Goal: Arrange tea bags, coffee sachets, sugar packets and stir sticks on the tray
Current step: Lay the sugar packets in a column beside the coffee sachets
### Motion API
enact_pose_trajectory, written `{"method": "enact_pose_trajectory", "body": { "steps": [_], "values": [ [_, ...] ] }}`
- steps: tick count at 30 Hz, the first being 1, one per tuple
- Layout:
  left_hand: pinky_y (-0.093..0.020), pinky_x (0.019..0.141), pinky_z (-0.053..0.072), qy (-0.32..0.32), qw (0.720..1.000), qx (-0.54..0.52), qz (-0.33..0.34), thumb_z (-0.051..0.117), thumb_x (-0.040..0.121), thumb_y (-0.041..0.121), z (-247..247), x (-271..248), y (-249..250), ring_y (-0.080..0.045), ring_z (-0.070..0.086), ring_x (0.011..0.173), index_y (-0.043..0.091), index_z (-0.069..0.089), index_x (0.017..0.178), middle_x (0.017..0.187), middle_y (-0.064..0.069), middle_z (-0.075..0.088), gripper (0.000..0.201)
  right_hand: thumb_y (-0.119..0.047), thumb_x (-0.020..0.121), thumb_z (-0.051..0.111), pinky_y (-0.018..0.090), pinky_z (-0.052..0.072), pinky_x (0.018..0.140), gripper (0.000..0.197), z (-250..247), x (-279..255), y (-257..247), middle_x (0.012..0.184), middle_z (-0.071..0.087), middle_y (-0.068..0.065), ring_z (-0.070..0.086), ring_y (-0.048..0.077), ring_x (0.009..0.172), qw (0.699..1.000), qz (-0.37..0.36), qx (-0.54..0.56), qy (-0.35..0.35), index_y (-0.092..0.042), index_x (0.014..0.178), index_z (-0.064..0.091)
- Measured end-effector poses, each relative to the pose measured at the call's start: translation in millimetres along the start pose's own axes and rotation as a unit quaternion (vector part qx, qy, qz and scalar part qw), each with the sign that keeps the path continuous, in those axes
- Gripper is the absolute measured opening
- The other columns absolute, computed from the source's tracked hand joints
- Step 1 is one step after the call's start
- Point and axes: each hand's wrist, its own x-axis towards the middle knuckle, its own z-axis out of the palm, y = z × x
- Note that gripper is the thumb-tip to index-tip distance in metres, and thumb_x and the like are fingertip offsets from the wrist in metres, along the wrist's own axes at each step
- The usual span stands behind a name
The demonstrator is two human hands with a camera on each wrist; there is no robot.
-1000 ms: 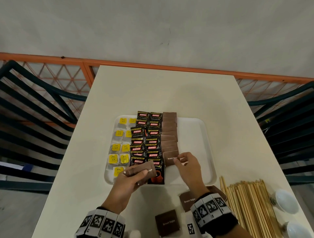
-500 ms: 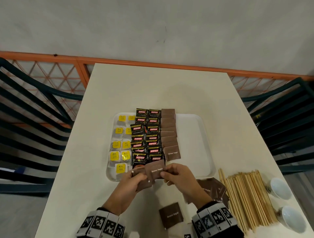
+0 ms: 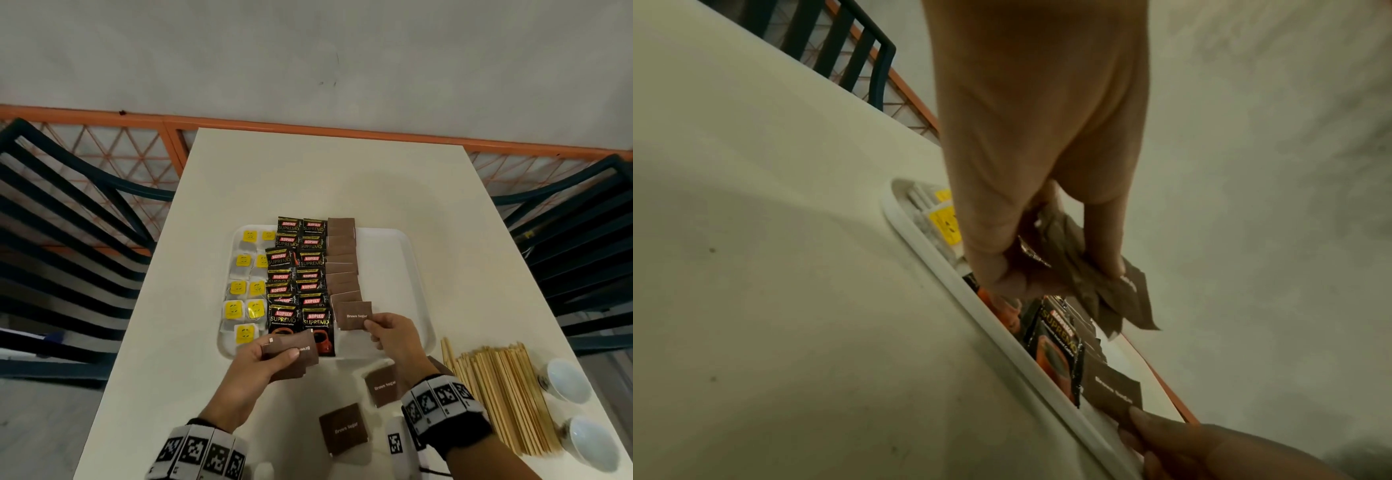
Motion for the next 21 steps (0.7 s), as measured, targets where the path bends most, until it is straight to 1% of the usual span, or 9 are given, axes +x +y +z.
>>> {"method": "enact_pose_trajectory", "body": {
  "steps": [3, 5, 8, 11, 15, 17, 18, 19, 21],
  "values": [
    [-0.024, 0.059, 0.056, 0.021, 1.0, -0.011, 0.005, 0.063, 0.08, -0.004, 6, -2, 1, -0.026, 0.065, 0.09, 0.01, 0.064, 0.1, 0.101, -0.014, 0.067, 0.025, -0.02, 0.086, 0.064, 0.031, 0.049, 0.073, 0.011, 5, 6, 0, 0.067, 0.061, -0.004, 0.055, 0.013, 0.066, 0.999, -0.009, -0.042, 0.015, -0.012, 0.092, 0.068],
    [-0.024, 0.06, 0.057, 0.029, 0.999, -0.013, 0.008, 0.063, 0.08, -0.003, 8, -3, 0, -0.024, 0.064, 0.091, 0.012, 0.063, 0.102, 0.102, -0.012, 0.067, 0.026, -0.025, 0.085, 0.065, 0.033, 0.048, 0.08, 0.013, 7, 7, -1, 0.074, 0.063, -0.003, 0.058, 0.017, 0.075, 0.997, -0.02, -0.073, 0.026, -0.013, 0.09, 0.068],
    [-0.023, 0.059, 0.056, 0.036, 0.999, -0.022, 0.007, 0.062, 0.081, -0.003, 11, -6, 1, -0.022, 0.066, 0.087, 0.012, 0.062, 0.105, 0.1, -0.011, 0.066, 0.029, -0.024, 0.084, 0.065, 0.026, 0.039, 0.076, 0.015, 9, 6, -1, 0.084, 0.064, 0.0, 0.058, 0.017, 0.083, 0.994, -0.034, -0.098, 0.043, -0.01, 0.089, 0.066],
    [-0.023, 0.059, 0.056, 0.044, 0.999, -0.022, 0.007, 0.063, 0.081, -0.001, 15, -10, 1, -0.022, 0.065, 0.09, 0.013, 0.061, 0.107, 0.104, -0.011, 0.065, 0.03, -0.022, 0.085, 0.064, 0.023, 0.035, 0.075, 0.017, 8, 1, -2, 0.085, 0.061, 0.0, 0.053, 0.014, 0.082, 0.993, -0.039, -0.104, 0.043, -0.006, 0.091, 0.064],
    [-0.022, 0.059, 0.056, 0.045, 0.999, -0.024, 0.014, 0.061, 0.082, -0.001, 16, -10, 6, -0.018, 0.066, 0.086, 0.011, 0.061, 0.105, 0.099, -0.009, 0.067, 0.025, -0.023, 0.084, 0.066, 0.024, 0.037, 0.073, 0.02, 10, 0, -3, 0.089, 0.059, 0.003, 0.054, 0.018, 0.085, 0.995, -0.031, -0.083, 0.051, -0.01, 0.095, 0.055],
    [-0.024, 0.06, 0.057, 0.044, 0.999, -0.019, 0.022, 0.062, 0.082, -0.001, 18, -12, 9, -0.018, 0.067, 0.084, 0.009, 0.062, 0.105, 0.098, -0.01, 0.068, 0.025, -0.028, 0.085, 0.064, 0.023, 0.04, 0.071, 0.023, 10, -5, -7, 0.097, 0.059, 0.007, 0.056, 0.019, 0.086, 0.992, -0.063, -0.095, 0.059, -0.014, 0.097, 0.052],
    [-0.025, 0.06, 0.057, 0.041, 0.999, -0.016, 0.027, 0.062, 0.082, -0.002, 19, -13, 11, -0.018, 0.067, 0.082, 0.008, 0.062, 0.105, 0.097, -0.01, 0.068, 0.025, -0.03, 0.087, 0.061, 0.021, 0.041, 0.068, 0.022, 11, -11, -12, 0.098, 0.058, 0.005, 0.055, 0.016, 0.084, 0.991, -0.087, -0.094, 0.047, -0.014, 0.1, 0.052],
    [-0.025, 0.06, 0.057, 0.039, 0.999, -0.013, 0.031, 0.062, 0.081, -0.003, 20, -14, 12, -0.016, 0.068, 0.079, 0.007, 0.062, 0.104, 0.095, -0.01, 0.068, 0.025, -0.032, 0.089, 0.058, 0.017, 0.04, 0.064, 0.021, 11, -19, -18, 0.096, 0.058, 0.002, 0.054, 0.011, 0.081, 0.99, -0.108, -0.089, 0.01, -0.015, 0.101, 0.054],
    [-0.024, 0.057, 0.056, 0.037, 0.998, -0.004, 0.041, 0.063, 0.08, -0.004, 22, -16, 14, -0.013, 0.069, 0.073, 0.006, 0.062, 0.103, 0.091, -0.009, 0.069, 0.024, -0.037, 0.093, 0.049, 0.013, 0.039, 0.062, 0.021, 11, -37, -31, 0.09, 0.06, -0.005, 0.053, 0.004, 0.074, 0.979, -0.143, -0.07, -0.126, -0.018, 0.102, 0.056]
  ]
}}
